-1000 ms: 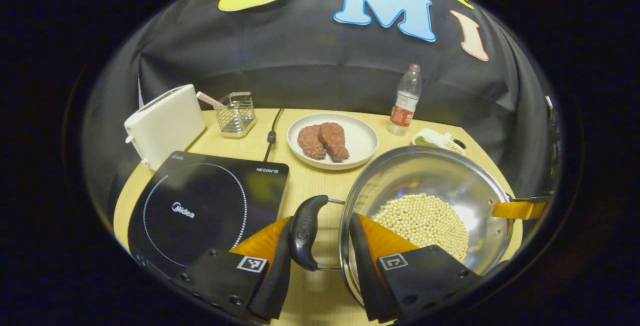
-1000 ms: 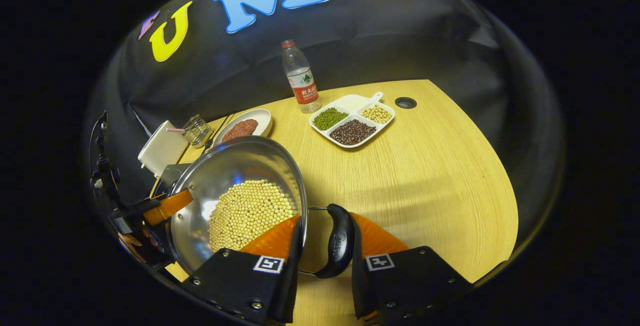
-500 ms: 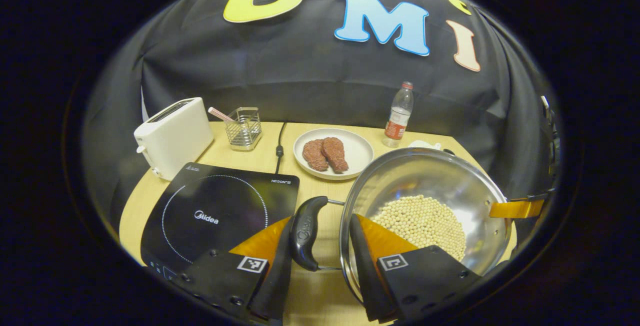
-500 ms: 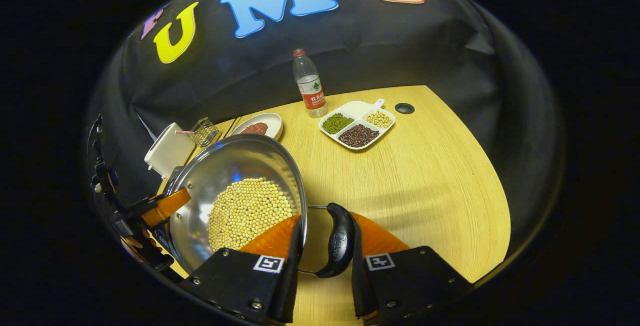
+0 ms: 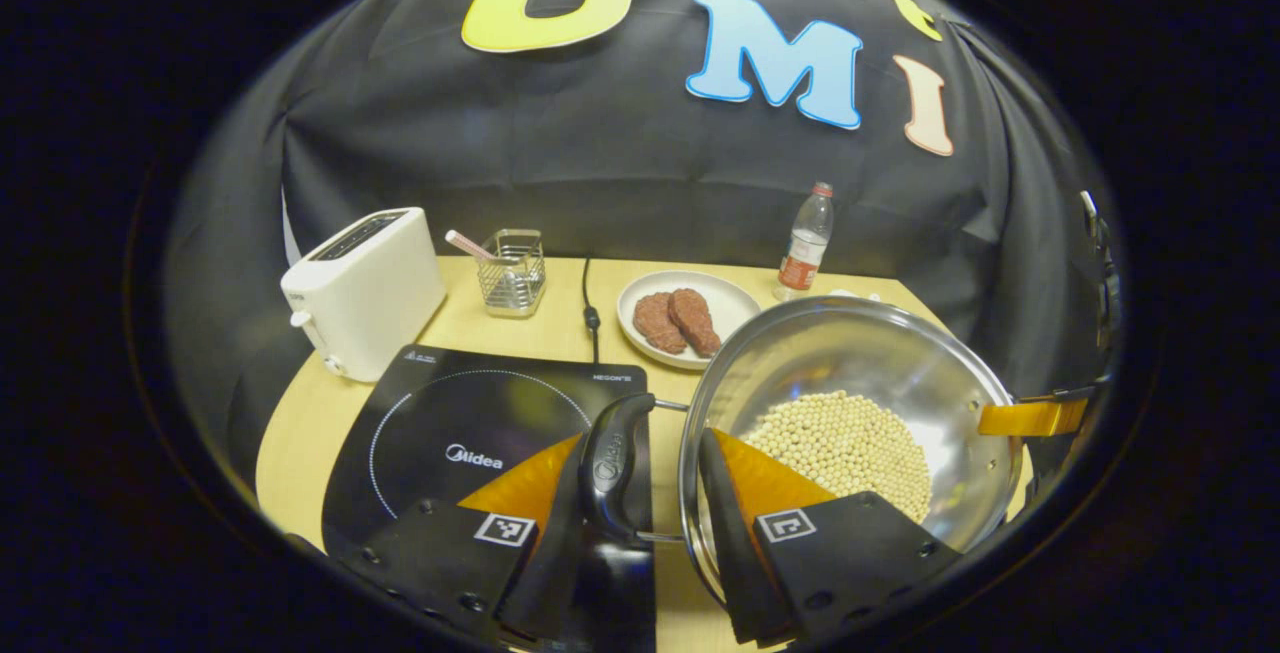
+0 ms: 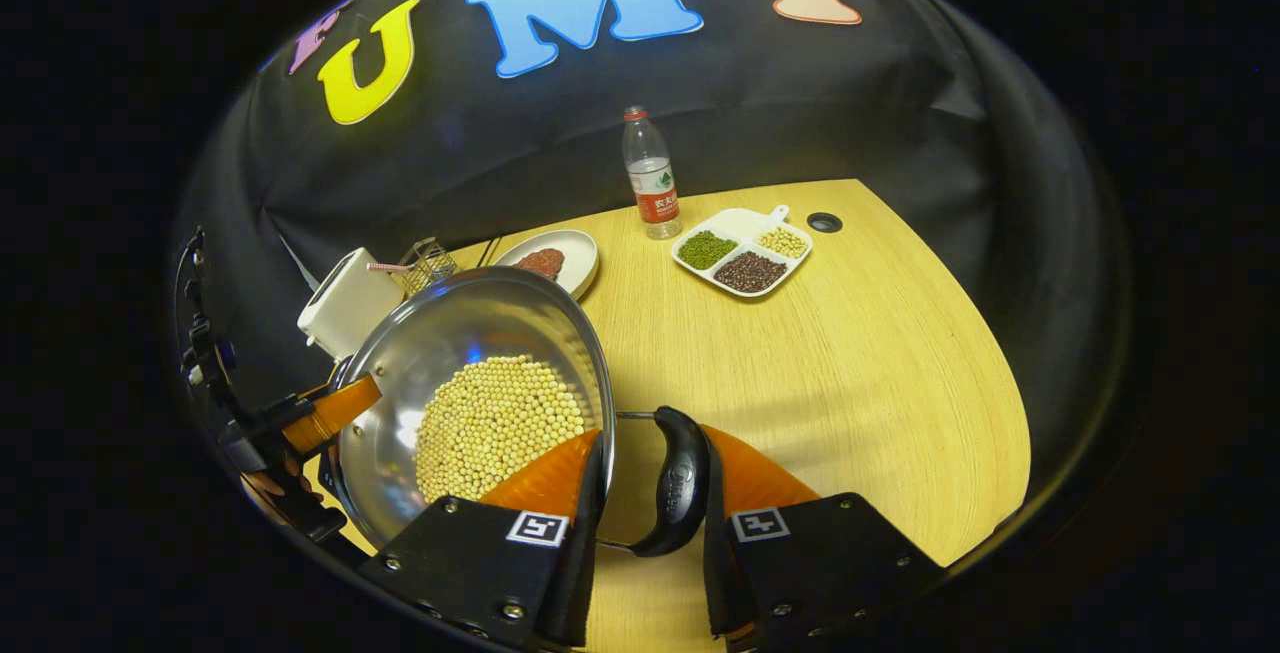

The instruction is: First push the handle of the pot to place it horizontally, then grasp the pot with both hands and set it on the induction cooktop.

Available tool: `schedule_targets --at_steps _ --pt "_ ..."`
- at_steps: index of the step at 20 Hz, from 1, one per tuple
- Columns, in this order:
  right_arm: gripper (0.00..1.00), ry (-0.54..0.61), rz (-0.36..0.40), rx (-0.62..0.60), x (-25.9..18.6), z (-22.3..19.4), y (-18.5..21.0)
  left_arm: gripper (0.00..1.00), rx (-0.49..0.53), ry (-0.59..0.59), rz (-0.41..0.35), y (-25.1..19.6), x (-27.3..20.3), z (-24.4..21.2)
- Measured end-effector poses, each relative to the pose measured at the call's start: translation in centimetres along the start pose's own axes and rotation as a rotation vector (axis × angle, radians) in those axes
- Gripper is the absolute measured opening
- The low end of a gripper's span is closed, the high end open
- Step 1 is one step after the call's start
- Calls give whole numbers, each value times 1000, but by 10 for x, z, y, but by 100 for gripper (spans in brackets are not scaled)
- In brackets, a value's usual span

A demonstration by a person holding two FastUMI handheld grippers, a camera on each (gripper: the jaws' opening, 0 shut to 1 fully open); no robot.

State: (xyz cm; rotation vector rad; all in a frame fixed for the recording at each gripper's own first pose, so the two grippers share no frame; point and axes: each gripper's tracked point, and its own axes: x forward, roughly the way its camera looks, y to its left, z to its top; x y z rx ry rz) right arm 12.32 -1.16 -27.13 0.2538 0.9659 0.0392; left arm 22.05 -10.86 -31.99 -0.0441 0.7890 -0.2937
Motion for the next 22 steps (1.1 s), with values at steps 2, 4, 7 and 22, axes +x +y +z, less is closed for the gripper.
schedule_targets --at_steps 2,4,7,22 --pt "45 -2 -2 -2 2 -1 12 66 1 -3 -2 12 -2 0" --pt "45 -4 -2 -1 4 -2 23 70 -1 -2 -2 25 -4 1" --pt "45 -4 0 -1 7 -3 40 63 -6 0 0 42 -4 3" --pt "45 -5 6 -26 27 -8 127 66 -36 -9 16 137 -11 4"
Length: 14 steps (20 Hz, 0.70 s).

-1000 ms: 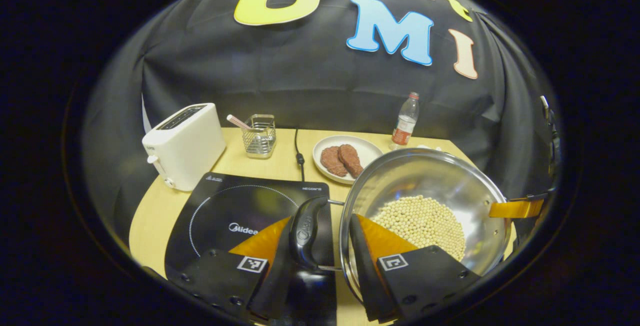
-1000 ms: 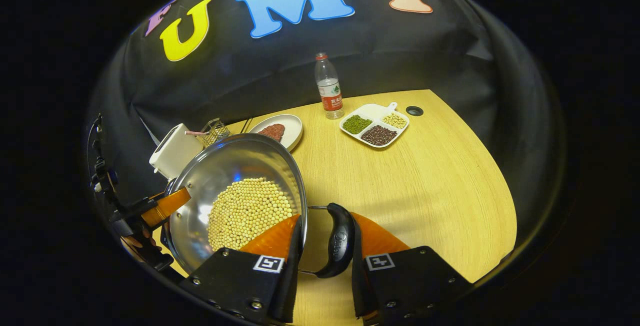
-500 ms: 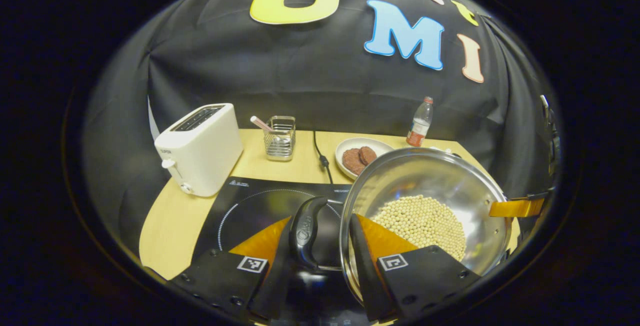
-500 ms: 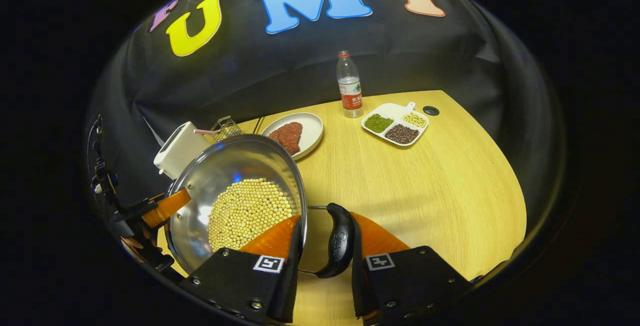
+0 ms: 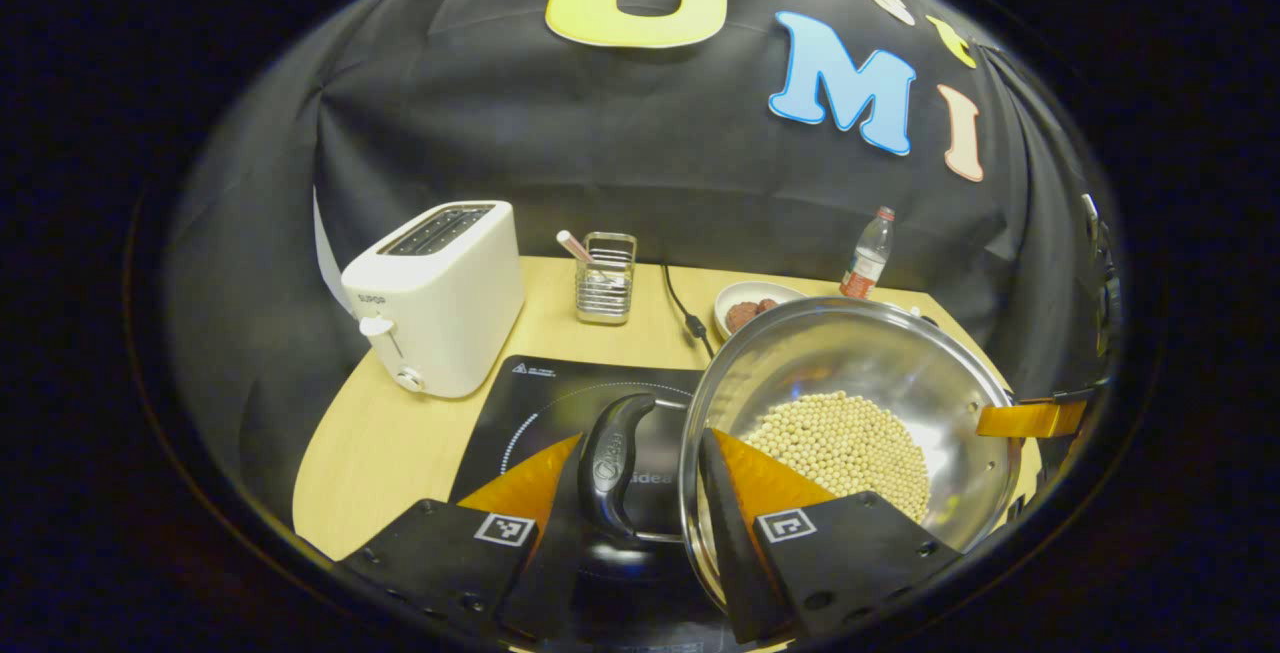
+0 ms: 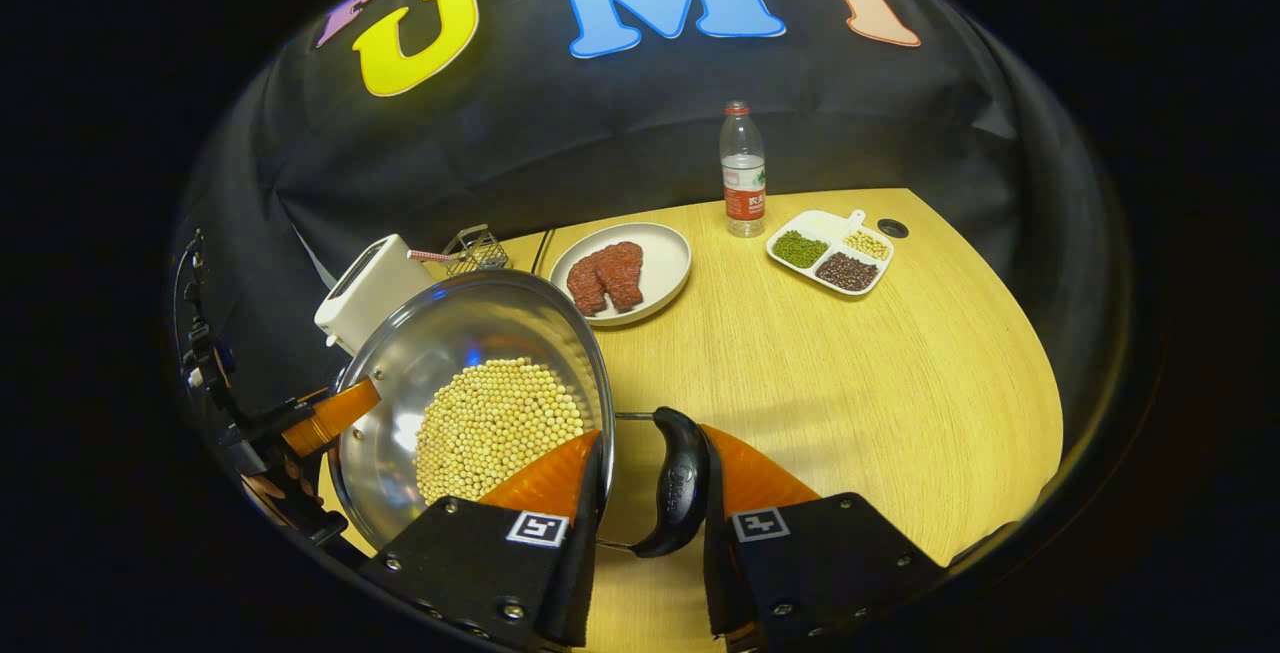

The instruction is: First push the handle of the pot to place it horizontally, then grasp the pot with both hands and set it on the induction cooktop.

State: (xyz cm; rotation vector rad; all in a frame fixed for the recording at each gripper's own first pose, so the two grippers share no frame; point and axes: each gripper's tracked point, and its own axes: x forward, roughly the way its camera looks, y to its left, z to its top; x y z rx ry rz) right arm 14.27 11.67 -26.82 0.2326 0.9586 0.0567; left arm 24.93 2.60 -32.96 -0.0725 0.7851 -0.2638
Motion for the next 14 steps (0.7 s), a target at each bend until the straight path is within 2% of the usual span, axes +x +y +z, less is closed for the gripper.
schedule_targets --at_steps 7,8,9,11,14 --pt "45 13 13 -11 15 -5 46 66 -7 3 20 55 -3 -4" --pt "45 15 15 -10 17 -6 52 70 -5 2 23 62 -2 -3" --pt "45 16 17 -11 20 -6 59 63 -6 3 26 70 -3 -3" --pt "45 19 22 -14 25 -7 71 66 -10 3 32 84 -3 -3" --pt "45 23 32 -27 33 -7 91 66 -21 5 45 107 -3 -4"
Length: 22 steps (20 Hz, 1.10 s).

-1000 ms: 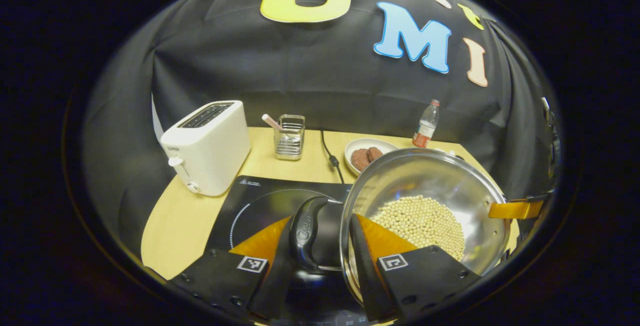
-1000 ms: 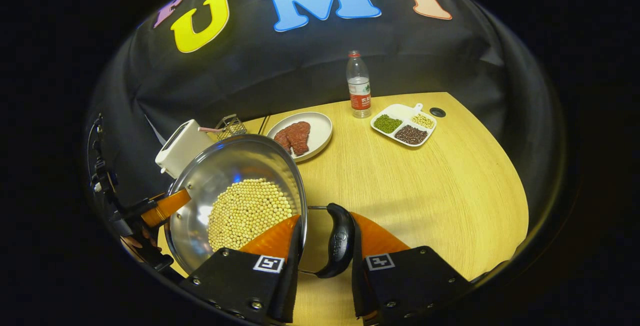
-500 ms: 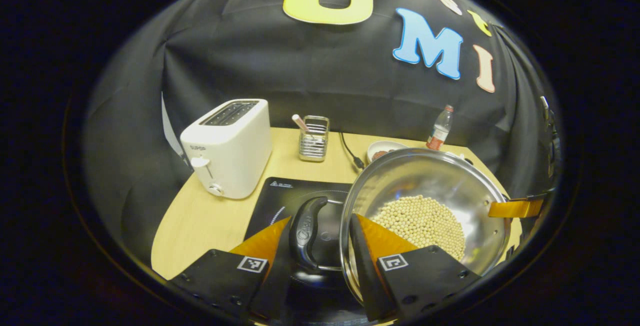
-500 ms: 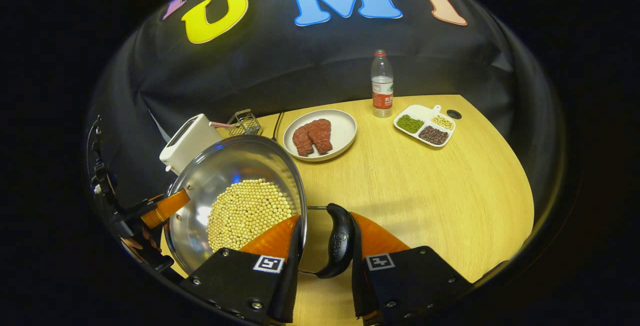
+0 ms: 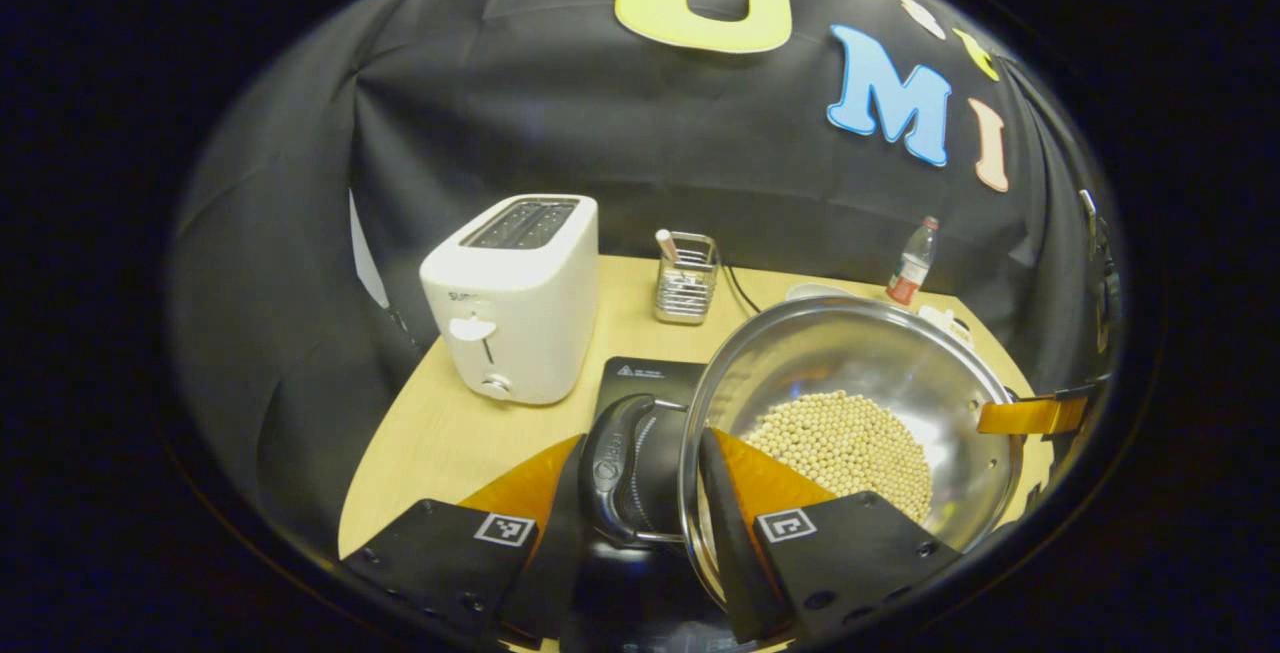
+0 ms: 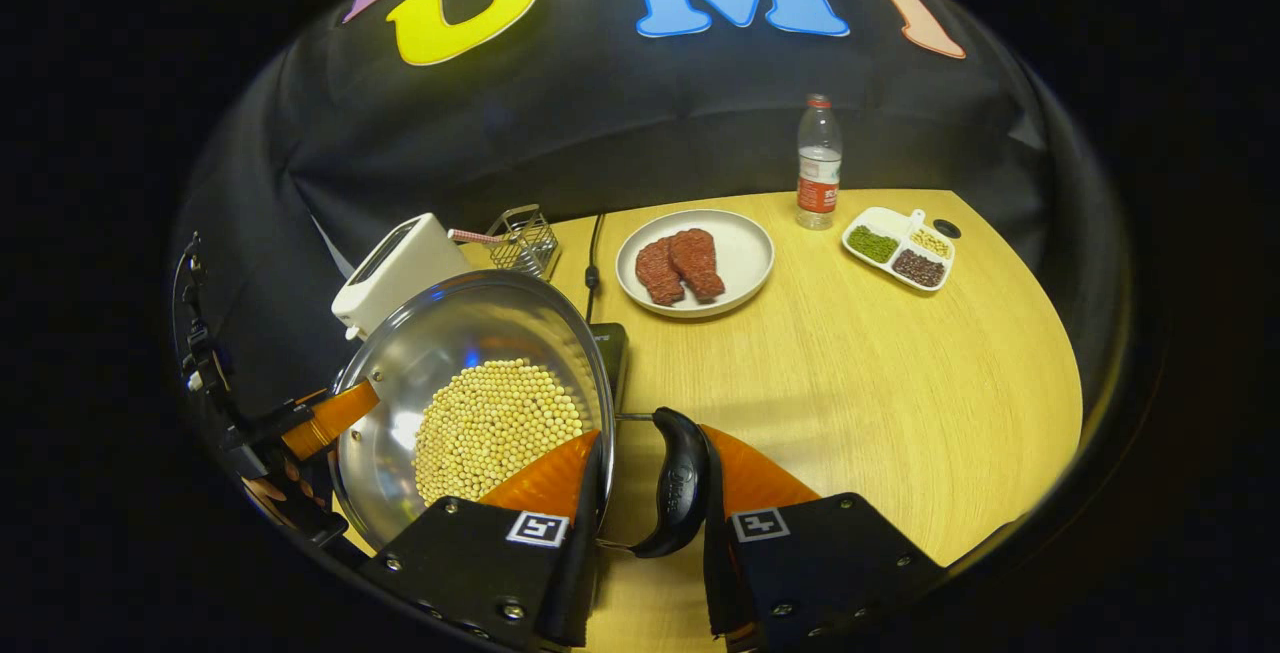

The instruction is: First push the handle of the pot to place it horizontally, then grasp the pot with both hands and set it on the induction cooktop.

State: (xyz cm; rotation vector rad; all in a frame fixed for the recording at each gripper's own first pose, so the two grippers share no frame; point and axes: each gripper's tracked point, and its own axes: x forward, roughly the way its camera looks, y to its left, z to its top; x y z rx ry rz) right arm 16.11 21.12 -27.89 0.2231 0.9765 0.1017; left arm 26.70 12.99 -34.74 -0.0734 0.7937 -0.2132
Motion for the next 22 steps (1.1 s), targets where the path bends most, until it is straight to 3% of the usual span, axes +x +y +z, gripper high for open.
schedule_targets --at_steps 8,20,22 --pt "45 5 18 -14 25 2 35 66 -15 7 23 42 11 3" --pt "45 26 -7 -6 49 0 30 63 -28 46 16 43 39 -2" --pt "45 27 -7 -4 52 0 30 67 -18 45 21 44 41 -1"
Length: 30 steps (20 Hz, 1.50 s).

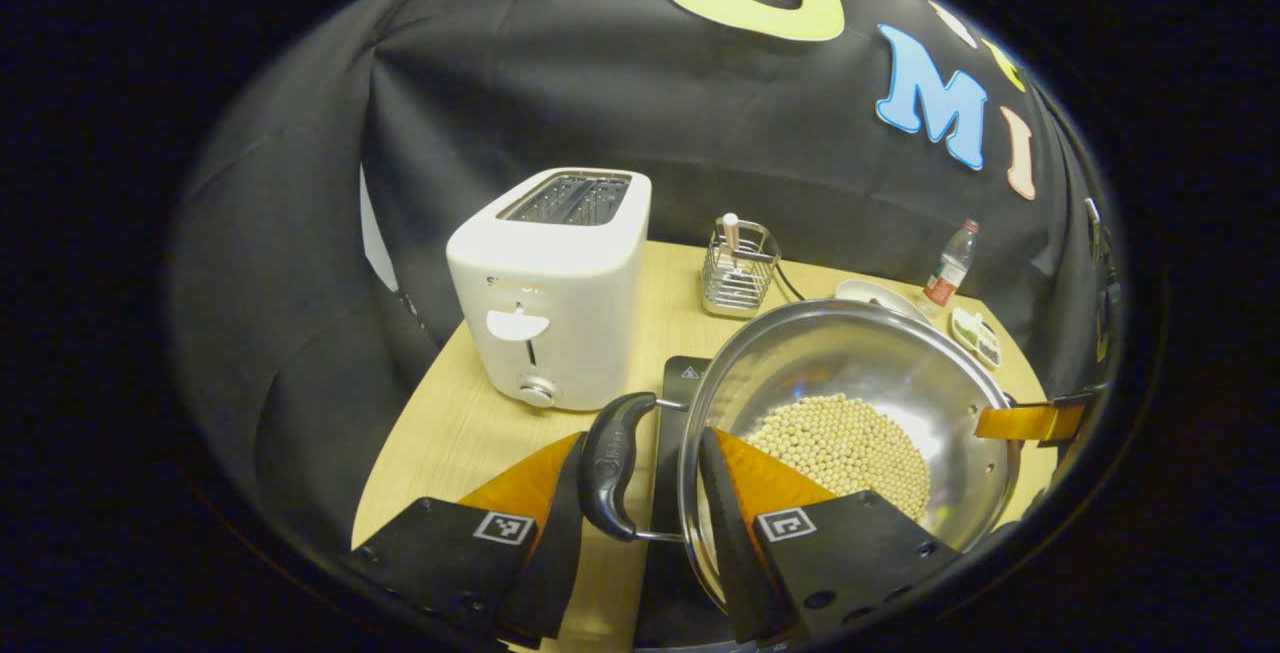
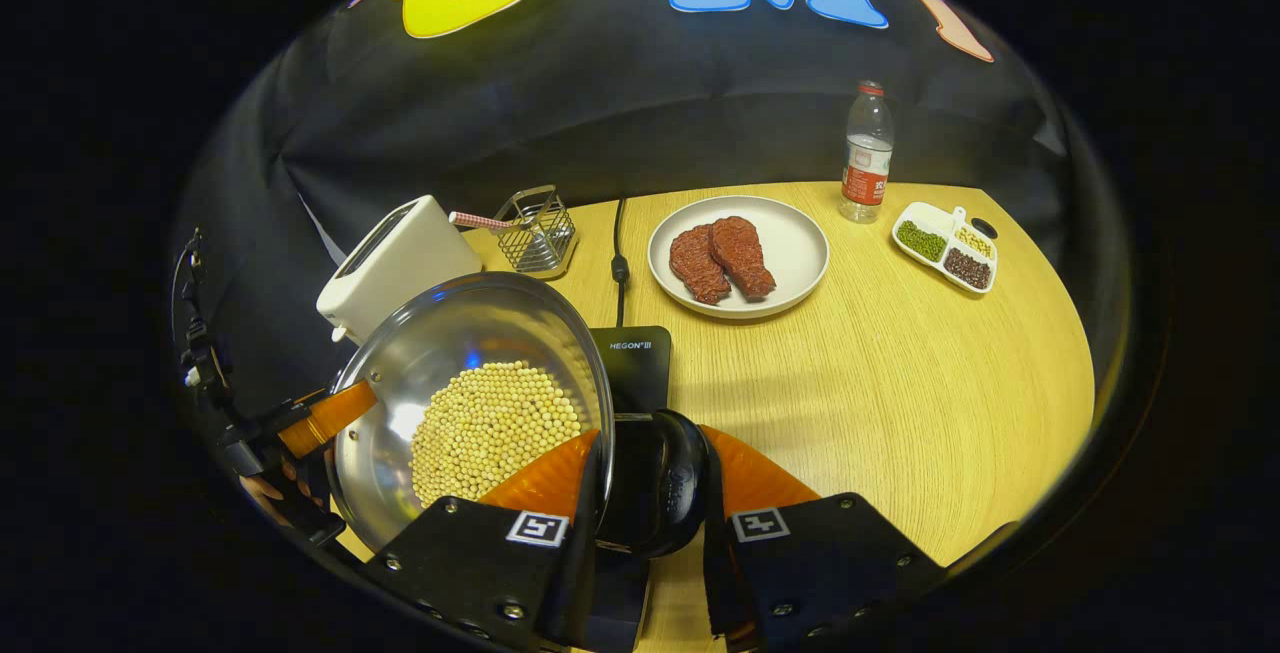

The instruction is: First push the handle of the pot to place it horizontally, then grasp the pot with both hands and set it on the induction cooktop.

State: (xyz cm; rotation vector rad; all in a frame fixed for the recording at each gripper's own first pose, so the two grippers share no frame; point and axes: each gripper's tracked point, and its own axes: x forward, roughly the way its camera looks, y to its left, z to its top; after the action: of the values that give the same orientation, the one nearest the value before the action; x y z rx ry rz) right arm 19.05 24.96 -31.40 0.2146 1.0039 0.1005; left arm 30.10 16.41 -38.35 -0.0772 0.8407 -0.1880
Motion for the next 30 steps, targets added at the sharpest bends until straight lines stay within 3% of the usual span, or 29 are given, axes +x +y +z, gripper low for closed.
schedule_targets --at_steps 9,10,11,12,13,15,16,17,21,30 --pt "47 -8 4 8 6 3 -3 63 18 -23 10 -2 4 2" --pt "48 -9 2 8 6 3 -3 71 21 -26 9 -1 2 2" --pt "51 -13 -4 5 5 4 -3 65 16 -29 11 -1 2 2" --pt "52 -23 -5 -4 4 5 -1 66 11 -41 24 0 2 3" --pt "59 -37 -10 -11 0 8 0 75 4 -50 37 2 1 4" --pt "91 -75 -6 -26 -17 16 3 96 -5 -75 78 9 -10 7" --pt "99 -104 -11 -39 -22 20 2 100 -8 -100 88 10 -16 11" --pt "100 -134 -11 -50 -30 26 0 96 -6 -130 100 10 -25 19" --pt "99 -255 -21 -64 -77 49 -19 98 41 -239 134 -10 -68 50" --pt "99 -472 -30 -108 -208 55 -99 95 39 -449 72 -140 -185 71"
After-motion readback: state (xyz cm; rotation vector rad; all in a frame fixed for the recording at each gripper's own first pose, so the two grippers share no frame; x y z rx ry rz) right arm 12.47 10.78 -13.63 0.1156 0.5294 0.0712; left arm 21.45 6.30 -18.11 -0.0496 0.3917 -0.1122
